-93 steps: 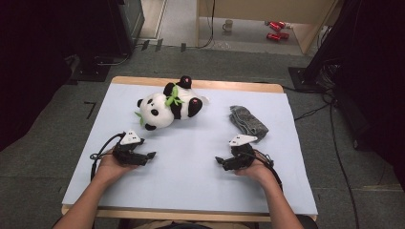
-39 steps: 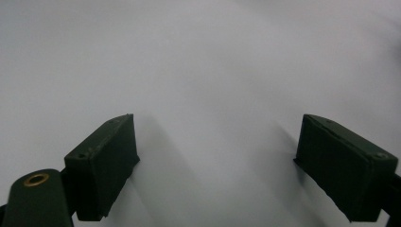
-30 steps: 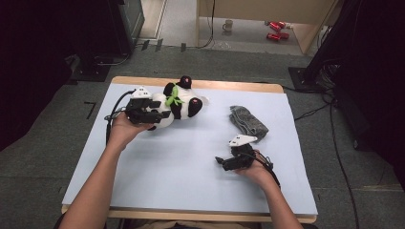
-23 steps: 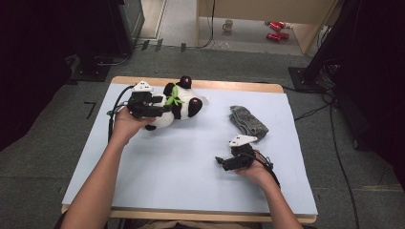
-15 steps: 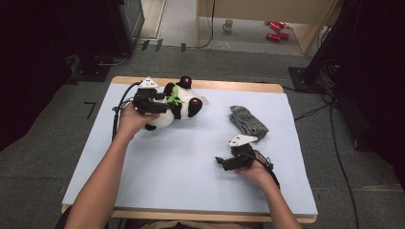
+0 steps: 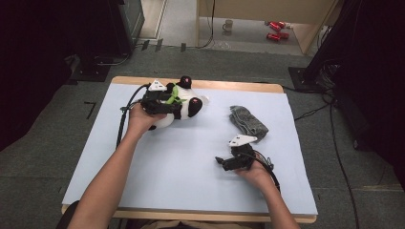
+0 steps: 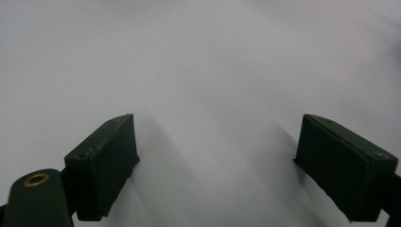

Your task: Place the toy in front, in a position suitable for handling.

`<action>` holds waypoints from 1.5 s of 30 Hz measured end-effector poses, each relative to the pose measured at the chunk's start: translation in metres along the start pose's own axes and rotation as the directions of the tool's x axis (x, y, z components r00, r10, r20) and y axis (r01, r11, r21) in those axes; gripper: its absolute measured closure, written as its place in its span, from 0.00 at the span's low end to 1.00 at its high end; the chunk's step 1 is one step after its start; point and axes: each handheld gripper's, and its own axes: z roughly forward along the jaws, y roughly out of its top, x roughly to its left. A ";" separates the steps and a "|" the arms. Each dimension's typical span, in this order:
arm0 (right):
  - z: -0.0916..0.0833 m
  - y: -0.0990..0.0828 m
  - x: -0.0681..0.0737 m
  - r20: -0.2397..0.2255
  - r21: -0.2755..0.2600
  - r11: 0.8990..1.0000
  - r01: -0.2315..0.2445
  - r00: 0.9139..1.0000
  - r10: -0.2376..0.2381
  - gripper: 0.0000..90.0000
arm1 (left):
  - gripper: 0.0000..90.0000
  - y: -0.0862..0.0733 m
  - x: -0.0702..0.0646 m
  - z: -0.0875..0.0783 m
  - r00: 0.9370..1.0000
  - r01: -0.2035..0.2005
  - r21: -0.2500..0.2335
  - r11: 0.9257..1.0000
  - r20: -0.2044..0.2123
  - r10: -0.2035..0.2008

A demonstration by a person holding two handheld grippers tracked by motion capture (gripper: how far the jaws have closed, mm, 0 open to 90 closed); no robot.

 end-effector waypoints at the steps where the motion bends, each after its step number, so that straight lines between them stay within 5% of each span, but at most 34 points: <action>1: 0.000 0.000 0.000 0.000 0.000 1.000 0.000 1.000 0.000 0.14 | 0.51 0.000 0.000 0.001 1.000 0.002 0.003 1.000 -0.001 -0.002; 5: 0.000 0.000 0.000 0.000 0.000 1.000 0.000 1.000 0.000 0.14 | 0.64 -0.003 -0.002 0.000 1.000 -0.013 0.013 1.000 0.008 0.013; 10: 0.000 0.000 0.000 0.000 0.000 1.000 -0.001 1.000 0.001 0.14 | 0.76 -0.005 0.001 -0.004 0.999 0.034 -0.005 0.999 0.040 -0.034; 21: 0.000 0.000 0.000 0.000 0.001 1.000 0.002 1.000 -0.002 0.14 | 0.78 0.007 -0.002 -0.024 0.996 0.044 0.009 0.999 0.079 -0.045; 28: -0.001 0.001 0.002 0.013 0.009 1.000 -0.015 1.000 0.015 0.16 | 0.78 0.011 -0.017 -0.038 0.993 0.022 0.005 1.000 0.113 -0.022; 31: -0.003 0.004 0.003 0.013 0.020 1.000 -0.016 1.000 0.016 0.31 | 0.78 0.010 -0.023 -0.045 0.993 0.023 0.010 1.000 0.117 -0.024; 37: -0.015 0.015 -0.001 0.008 -0.001 0.998 -0.056 0.998 0.056 0.31 | 0.78 0.005 -0.039 -0.059 0.990 0.005 0.017 1.000 0.140 -0.007; 45: -0.040 0.031 -0.015 0.042 -0.108 0.989 -0.099 0.994 0.104 0.38 | 0.78 -0.006 -0.053 -0.064 0.987 0.007 0.039 0.999 0.160 -0.013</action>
